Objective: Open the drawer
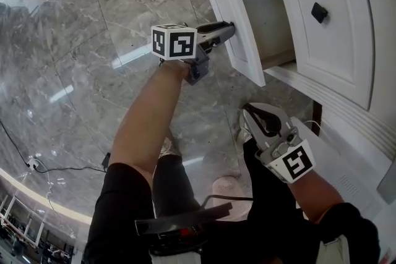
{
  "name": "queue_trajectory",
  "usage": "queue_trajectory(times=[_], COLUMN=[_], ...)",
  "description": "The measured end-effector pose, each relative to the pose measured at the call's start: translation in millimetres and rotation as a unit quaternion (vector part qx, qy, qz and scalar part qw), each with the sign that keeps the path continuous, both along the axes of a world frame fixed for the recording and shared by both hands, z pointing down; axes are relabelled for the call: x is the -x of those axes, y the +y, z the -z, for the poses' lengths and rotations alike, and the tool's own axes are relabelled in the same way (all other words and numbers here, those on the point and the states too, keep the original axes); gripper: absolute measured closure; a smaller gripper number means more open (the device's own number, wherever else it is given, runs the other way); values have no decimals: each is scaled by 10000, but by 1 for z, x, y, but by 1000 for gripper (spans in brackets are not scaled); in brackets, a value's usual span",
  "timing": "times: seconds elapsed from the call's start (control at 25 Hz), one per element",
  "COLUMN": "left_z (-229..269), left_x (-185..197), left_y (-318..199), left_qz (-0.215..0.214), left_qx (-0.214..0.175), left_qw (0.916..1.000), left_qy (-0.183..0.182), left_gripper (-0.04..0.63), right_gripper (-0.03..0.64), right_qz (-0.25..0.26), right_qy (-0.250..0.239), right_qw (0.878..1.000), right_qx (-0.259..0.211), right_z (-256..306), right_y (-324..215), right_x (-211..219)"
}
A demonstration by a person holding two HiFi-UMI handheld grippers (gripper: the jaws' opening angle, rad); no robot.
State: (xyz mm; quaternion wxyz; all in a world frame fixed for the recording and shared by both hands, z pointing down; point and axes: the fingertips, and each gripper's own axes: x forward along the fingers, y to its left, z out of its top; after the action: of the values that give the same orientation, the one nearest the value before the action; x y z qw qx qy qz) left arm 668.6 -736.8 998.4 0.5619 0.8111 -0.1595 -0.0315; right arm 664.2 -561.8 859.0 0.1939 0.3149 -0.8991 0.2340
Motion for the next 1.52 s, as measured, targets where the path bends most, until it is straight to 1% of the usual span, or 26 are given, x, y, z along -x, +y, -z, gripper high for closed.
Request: queue_trajectory(times=[0.16, 0.36, 0.48, 0.68, 0.84, 0.96, 1.2, 1.52], left_z=[2, 0, 1, 0, -3, -2, -8, 0], left_x=[10, 22, 29, 37, 45, 47, 80, 84], left_y=[0, 6, 7, 13, 14, 16, 27, 29], left_qz=[5, -16, 17, 19, -8, -30, 14, -6], left_qx=[-67, -39, -81, -22, -75, -44, -27, -34], left_qw=[10000, 10000, 10000, 10000, 10000, 10000, 10000, 10000], left_qy=[-15, 11, 23, 54, -30, -29, -73, -60], left_gripper=[474, 474, 474, 475, 474, 474, 474, 474], right_gripper=[615, 615, 615, 615, 615, 615, 615, 615], right_qz=[69, 34, 59, 124, 149, 132, 216, 320], right_qy=[34, -65, 71, 122, 135, 117, 135, 152], right_qw=[9999, 9996, 9998, 9998, 9997, 9998, 9996, 9994], right_qx=[-99, -261, -161, -131, -136, -132, -100, -53], right_z=[2, 7, 1, -1, -4, -3, -11, -8], right_y=[-7, -17, -13, -9, -11, -12, -6, -5], right_x=[6, 13, 13, 15, 14, 13, 32, 29])
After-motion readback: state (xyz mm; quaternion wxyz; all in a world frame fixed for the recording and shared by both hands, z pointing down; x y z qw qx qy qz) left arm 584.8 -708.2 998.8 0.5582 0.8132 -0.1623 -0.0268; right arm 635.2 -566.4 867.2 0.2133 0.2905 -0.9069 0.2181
